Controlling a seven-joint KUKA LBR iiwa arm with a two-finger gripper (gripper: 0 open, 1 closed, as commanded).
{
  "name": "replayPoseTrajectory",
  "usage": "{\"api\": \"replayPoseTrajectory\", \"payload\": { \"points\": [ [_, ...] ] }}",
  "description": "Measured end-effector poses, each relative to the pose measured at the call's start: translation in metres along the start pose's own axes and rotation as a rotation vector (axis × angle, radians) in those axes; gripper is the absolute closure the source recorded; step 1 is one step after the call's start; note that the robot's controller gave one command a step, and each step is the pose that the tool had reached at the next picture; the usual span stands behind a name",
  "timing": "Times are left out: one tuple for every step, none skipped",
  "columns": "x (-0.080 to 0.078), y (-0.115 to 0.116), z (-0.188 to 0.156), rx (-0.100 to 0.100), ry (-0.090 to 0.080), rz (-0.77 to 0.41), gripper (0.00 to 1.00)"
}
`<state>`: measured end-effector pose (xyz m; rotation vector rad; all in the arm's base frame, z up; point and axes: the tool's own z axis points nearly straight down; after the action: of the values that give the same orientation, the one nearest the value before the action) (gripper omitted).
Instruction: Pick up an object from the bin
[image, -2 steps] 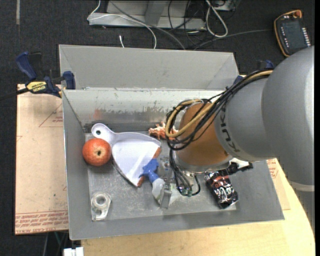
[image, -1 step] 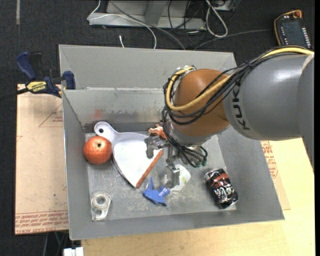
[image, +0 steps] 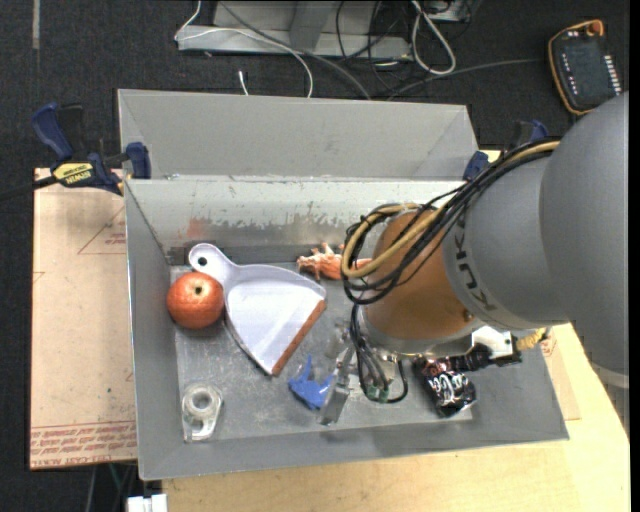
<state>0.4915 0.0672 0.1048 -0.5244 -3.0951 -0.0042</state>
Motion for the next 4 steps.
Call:
{"api": "replayPoseTrajectory", "payload": {
  "points": [
    [-0.029, 0.013, 0.031, -0.003, -0.021, -0.586, 0.0],
    [0.021, 0.022, 0.035, 0.0, 0.001, 0.103, 1.0],
    [0.02, 0.022, 0.035, 0.0, 0.001, 0.103, 1.0],
    [0.021, 0.021, 0.024, 0.003, 0.005, 0.102, 1.0]
  ]
}}
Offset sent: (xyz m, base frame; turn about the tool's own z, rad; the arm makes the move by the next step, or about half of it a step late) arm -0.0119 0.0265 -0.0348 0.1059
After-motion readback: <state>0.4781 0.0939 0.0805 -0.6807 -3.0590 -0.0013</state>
